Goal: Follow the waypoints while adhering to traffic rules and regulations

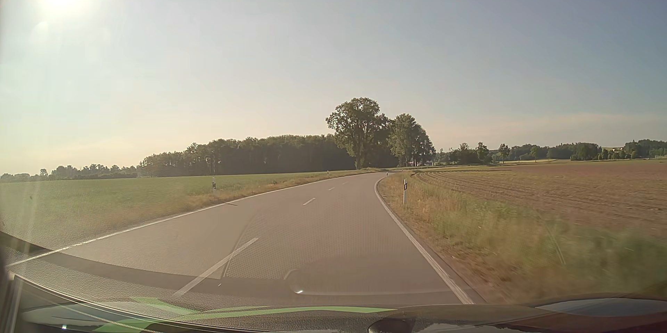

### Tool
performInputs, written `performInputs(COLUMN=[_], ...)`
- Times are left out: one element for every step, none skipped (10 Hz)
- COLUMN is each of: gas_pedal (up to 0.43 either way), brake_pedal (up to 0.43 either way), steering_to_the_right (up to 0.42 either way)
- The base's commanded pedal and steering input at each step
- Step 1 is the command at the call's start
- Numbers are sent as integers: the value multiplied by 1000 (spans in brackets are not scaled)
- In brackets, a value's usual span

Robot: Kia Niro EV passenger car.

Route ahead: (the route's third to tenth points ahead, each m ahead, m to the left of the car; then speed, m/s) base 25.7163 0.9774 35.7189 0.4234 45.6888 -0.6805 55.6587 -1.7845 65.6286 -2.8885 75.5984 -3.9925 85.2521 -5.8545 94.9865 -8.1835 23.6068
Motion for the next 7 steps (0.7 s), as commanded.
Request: performInputs(gas_pedal=[110, 110, 110, 110, 110, 110, 110], brake_pedal=[0, 0, 0, 0, 0, 0, 0], steering_to_the_right=[-3, -4, -4, -3, -1, -1, -1])
